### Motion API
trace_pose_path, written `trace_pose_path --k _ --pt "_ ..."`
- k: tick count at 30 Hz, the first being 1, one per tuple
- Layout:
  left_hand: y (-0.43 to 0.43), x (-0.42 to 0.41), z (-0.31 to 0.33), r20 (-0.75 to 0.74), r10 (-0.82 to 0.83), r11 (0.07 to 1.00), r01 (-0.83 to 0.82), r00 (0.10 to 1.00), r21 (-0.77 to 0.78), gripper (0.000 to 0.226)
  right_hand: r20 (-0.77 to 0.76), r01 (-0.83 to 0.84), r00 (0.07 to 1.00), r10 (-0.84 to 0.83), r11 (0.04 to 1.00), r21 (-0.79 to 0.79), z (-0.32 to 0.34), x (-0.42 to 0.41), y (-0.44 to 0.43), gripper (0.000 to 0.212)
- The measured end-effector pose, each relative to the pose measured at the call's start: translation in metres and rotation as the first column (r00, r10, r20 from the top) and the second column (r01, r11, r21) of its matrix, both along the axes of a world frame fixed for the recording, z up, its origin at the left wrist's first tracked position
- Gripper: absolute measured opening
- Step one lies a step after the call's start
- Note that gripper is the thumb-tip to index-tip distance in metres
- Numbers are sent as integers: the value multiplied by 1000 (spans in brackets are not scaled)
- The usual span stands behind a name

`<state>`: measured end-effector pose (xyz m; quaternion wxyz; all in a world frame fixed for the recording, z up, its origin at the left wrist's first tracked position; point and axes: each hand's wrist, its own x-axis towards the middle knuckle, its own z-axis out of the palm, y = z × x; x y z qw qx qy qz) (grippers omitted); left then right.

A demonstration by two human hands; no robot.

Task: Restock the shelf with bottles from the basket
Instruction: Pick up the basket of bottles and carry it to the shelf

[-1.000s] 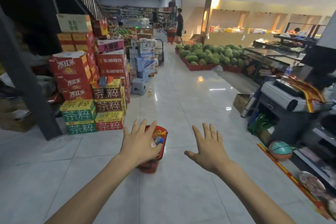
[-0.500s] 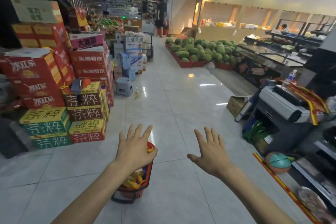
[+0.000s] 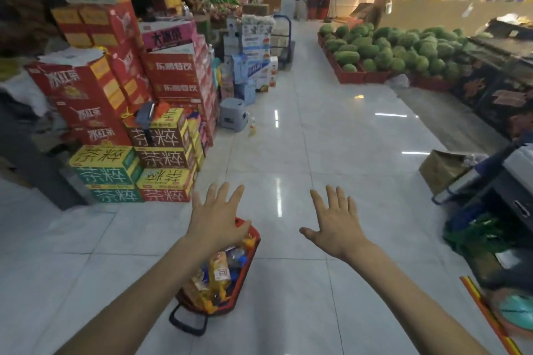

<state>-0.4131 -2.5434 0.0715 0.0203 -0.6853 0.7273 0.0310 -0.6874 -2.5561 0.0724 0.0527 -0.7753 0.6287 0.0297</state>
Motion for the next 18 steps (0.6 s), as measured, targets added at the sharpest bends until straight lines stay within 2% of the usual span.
trace_pose_path --k 9,18 --pt "-83 42 -28 -1 245 969 -244 970 27 90 14 -276 961 276 961 21 -13 64 -157 94" --pt "-162 121 -62 -75 441 897 -441 894 25 88 -62 -473 878 475 880 49 -21 160 -281 91"
